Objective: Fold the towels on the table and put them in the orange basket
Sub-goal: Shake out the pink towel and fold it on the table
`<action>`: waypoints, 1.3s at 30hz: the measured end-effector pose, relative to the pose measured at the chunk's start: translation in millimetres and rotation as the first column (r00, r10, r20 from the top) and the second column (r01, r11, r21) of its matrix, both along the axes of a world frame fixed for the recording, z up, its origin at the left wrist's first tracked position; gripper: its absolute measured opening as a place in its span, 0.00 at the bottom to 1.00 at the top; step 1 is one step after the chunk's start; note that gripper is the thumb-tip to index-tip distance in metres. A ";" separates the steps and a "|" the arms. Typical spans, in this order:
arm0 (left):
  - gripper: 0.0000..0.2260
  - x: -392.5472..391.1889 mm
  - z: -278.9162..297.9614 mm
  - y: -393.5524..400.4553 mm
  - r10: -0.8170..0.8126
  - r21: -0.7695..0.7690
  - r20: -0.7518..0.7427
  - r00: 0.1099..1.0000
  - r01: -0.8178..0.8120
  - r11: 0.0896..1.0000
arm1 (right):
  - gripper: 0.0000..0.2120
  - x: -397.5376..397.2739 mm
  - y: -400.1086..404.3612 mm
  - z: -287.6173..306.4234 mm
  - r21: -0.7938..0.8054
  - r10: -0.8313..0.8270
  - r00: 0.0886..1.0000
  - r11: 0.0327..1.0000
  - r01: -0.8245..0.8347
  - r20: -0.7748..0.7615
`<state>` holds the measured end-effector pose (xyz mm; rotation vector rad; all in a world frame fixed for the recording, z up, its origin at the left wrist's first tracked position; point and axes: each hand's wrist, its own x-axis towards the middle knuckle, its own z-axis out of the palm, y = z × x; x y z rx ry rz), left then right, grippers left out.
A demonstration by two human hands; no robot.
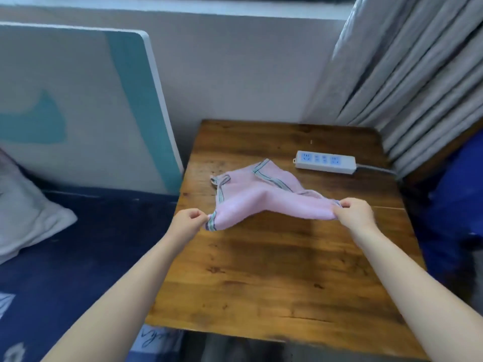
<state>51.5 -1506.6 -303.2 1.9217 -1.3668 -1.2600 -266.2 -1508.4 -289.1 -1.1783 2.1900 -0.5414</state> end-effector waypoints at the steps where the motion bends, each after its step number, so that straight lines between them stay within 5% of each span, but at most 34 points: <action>1: 0.15 -0.5 -13.2 7.3 -0.088 0.086 0.063 0.994 0.082 0.993 | 0.07 0.2 11.8 -18.8 0.070 0.005 1.000 0.998 -0.003 -0.028; 4: 0.15 -5.8 -44.6 23.9 -0.299 0.327 0.173 0.938 0.232 0.916 | 0.09 -3.3 44.9 -64.4 0.255 0.046 0.993 0.967 -0.016 -0.112; 8: 0.14 -18.0 -70.7 31.7 -0.382 0.464 0.240 0.892 0.241 0.853 | 0.11 -7.5 71.0 -88.1 0.322 0.094 0.990 0.945 -0.056 -0.102; 13: 0.10 -31.5 -89.1 30.4 -0.238 0.360 0.418 0.877 0.080 0.929 | 0.20 -8.4 67.3 -92.3 0.226 0.105 0.988 0.971 -0.077 -0.113; 17: 0.05 -37.2 -101.4 33.6 -0.211 0.424 0.440 0.873 0.005 0.905 | 0.10 -9.0 63.5 -92.2 0.112 0.035 0.994 0.993 -0.024 -0.099; 19: 0.13 -35.4 -103.6 33.0 -0.137 0.409 0.414 0.900 -0.049 0.911 | 0.09 -10.8 63.4 -91.8 0.066 0.008 0.997 0.998 -0.003 -0.071; 24: 0.10 -30.9 -77.9 25.4 0.088 0.335 0.232 0.969 -0.164 0.928 | 0.07 -9.4 44.7 -72.5 0.138 -0.021 0.995 0.990 0.007 0.102; 29: 0.09 -38.0 -2.8 -16.8 0.256 0.135 0.055 0.965 -0.262 0.956 | 0.06 15.9 -19.4 -11.5 -0.031 0.005 0.981 1.000 0.001 0.196; 33: 0.09 -52.0 81.8 -75.4 0.439 -0.079 -0.230 0.869 -0.466 0.881 | 0.06 42.6 -92.5 66.2 -0.292 0.052 0.959 0.956 0.033 0.278; 39: 0.04 -51.8 207.2 -144.9 0.433 -0.320 -0.574 0.695 -0.677 0.662 | 0.07 63.1 -162.3 195.6 -0.609 0.102 0.892 0.764 0.213 0.440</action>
